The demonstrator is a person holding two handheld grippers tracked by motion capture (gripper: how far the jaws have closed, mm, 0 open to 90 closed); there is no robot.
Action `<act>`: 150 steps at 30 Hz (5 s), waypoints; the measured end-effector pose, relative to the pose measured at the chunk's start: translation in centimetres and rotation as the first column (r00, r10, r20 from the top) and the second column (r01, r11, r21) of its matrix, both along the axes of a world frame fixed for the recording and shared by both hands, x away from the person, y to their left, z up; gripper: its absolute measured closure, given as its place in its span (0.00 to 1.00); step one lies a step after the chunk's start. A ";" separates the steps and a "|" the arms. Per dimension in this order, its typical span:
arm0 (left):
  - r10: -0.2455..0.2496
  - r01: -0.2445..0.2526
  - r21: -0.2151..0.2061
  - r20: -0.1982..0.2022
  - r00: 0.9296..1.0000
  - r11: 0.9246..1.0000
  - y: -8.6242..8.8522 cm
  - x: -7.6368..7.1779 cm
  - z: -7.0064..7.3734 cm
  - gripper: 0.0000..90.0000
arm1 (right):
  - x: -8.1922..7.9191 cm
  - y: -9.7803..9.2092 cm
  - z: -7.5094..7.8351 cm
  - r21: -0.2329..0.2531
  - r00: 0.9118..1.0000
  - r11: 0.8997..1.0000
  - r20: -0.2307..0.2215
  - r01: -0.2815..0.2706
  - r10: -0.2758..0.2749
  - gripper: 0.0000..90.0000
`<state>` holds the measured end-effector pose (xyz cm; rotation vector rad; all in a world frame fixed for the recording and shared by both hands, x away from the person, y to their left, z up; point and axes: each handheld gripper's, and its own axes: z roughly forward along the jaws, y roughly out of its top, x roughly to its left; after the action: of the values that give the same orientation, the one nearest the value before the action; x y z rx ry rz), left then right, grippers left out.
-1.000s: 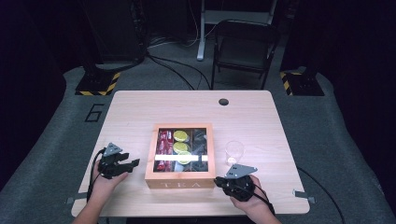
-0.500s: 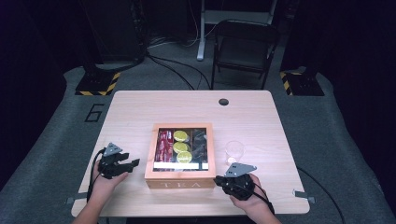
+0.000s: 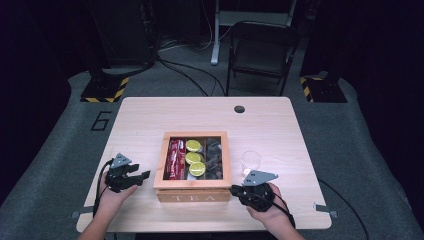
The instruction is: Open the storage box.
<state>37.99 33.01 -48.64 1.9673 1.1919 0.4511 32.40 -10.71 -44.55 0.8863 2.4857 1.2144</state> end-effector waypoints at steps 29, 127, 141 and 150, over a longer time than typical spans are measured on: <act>-0.111 0.111 0.006 0.059 0.992 0.994 -2.5 -2.2 2.9 0.54 | 1.0 0.1 3.7 0.036 0.999 0.999 0.035 0.020 -0.021 0.93; -0.127 0.148 -0.054 0.291 0.948 0.988 -4.8 -1.6 13.1 0.61 | 4.6 0.6 10.3 0.066 0.960 0.994 0.262 0.089 -0.103 0.86; -0.085 0.105 -0.067 0.252 0.964 0.992 -4.8 0.2 10.7 0.62 | 5.2 0.6 10.8 0.072 0.959 0.993 0.262 0.092 -0.108 0.86; -0.053 0.077 -0.079 0.269 0.962 0.994 -5.2 1.2 10.2 0.65 | 5.6 0.6 11.1 0.081 0.958 0.992 0.263 0.095 -0.113 0.86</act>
<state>39.23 27.84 -38.46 1.7982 0.9581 0.5977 37.97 -10.10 -33.49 0.7994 2.1708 1.2953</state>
